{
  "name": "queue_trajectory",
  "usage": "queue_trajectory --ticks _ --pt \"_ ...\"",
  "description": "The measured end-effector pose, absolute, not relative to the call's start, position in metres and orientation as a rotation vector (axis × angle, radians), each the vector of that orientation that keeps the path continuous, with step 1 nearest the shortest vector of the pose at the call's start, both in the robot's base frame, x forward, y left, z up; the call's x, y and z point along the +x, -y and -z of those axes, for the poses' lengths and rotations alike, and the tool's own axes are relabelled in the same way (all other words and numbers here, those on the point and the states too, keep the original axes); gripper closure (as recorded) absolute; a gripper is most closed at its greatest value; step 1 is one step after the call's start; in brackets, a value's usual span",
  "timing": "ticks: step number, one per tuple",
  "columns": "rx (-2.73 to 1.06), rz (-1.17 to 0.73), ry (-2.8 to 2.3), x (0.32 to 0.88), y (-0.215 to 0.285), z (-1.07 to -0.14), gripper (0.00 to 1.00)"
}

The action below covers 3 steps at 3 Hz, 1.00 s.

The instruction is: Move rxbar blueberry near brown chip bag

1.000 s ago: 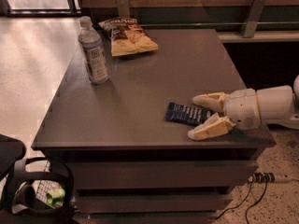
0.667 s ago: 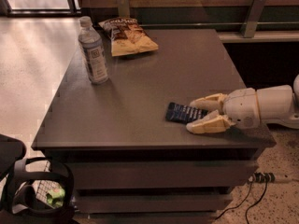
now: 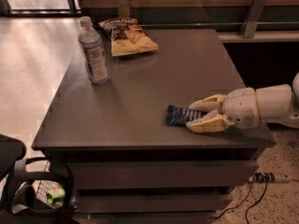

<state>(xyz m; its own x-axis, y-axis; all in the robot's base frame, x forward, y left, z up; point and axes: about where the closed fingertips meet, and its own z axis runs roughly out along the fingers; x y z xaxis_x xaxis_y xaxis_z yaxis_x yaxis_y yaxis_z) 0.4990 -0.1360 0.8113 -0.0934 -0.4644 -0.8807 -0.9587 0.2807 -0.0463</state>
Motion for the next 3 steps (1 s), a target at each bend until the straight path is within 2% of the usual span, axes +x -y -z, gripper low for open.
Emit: queue_trajectory --ticks 1,2,3 --pt "-1.311 -0.731 -1.7 0.499 0.136 -0.811 1.0" --pt "-1.272 -0.682 -1.719 0.515 0.156 -0.829 1.0" --pt "-1.183 -0.565 -1.75 0.563 0.211 -0.881 1.0"
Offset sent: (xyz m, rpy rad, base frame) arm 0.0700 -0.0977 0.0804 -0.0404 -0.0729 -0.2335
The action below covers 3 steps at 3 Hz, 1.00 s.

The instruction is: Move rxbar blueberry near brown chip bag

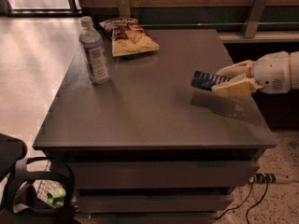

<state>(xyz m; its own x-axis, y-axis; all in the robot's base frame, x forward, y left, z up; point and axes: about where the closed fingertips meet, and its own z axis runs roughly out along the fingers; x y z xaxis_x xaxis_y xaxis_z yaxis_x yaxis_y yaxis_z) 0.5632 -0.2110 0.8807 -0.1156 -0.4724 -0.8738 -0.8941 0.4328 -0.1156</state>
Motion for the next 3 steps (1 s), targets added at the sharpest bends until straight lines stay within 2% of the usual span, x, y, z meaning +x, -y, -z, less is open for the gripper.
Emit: queue_trajectory --ticks 1,2,3 --pt "-1.103 -0.471 -1.775 0.608 0.251 -0.919 1.0" --pt "-1.03 -0.405 -1.804 0.642 0.264 -0.932 1.0" --pt "-0.936 -0.397 -1.801 0.701 0.257 -0.94 1.0"
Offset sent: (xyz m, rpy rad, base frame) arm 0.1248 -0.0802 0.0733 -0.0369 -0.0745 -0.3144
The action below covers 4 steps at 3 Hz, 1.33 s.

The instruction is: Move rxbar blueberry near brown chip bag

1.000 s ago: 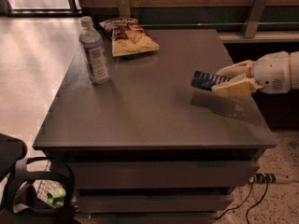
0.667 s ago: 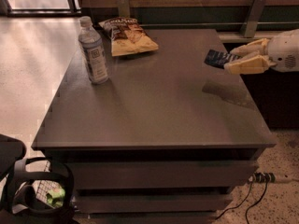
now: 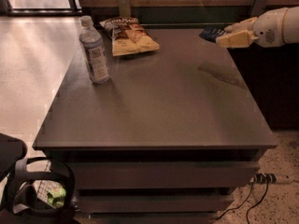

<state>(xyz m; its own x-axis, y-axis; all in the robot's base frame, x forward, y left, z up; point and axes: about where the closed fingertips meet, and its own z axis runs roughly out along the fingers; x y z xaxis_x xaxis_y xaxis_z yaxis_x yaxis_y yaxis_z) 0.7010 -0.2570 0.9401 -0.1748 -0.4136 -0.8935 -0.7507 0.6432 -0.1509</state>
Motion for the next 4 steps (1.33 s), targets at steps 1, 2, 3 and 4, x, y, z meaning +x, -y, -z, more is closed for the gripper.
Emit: queue_trajectory --ticks 1,2,3,4 --pt "-0.892 -0.428 -1.772 0.753 0.231 -0.938 1.0" --pt "-0.868 -0.447 -1.769 0.792 0.207 -0.925 1.0" --pt "-0.862 -0.453 -1.784 0.816 0.186 -0.911 1.0" --pt "-0.868 -0.446 -1.827 0.832 0.164 -0.893 1.0"
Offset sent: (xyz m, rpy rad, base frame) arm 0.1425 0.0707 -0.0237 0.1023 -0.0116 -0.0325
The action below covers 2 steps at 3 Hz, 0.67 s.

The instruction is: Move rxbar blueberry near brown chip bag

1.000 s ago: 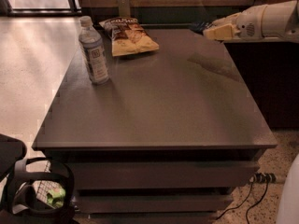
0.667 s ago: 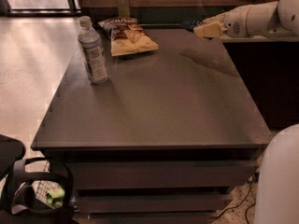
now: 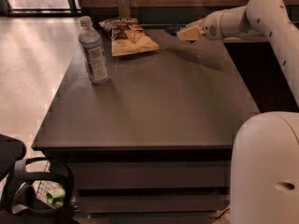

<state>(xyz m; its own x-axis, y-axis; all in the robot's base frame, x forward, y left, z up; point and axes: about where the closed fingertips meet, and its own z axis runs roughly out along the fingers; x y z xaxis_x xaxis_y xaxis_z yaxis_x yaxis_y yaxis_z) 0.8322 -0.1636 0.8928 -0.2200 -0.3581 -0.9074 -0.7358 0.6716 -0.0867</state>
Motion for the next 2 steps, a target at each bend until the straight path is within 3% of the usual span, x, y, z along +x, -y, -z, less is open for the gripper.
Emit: queue_trajectory --ticks 1,2 --pt "-0.88 -0.445 -1.852 0.8439 0.1435 -0.8802 1.0" --pt "-0.884 -0.452 -1.854 0.8448 0.1392 -0.877 0.78"
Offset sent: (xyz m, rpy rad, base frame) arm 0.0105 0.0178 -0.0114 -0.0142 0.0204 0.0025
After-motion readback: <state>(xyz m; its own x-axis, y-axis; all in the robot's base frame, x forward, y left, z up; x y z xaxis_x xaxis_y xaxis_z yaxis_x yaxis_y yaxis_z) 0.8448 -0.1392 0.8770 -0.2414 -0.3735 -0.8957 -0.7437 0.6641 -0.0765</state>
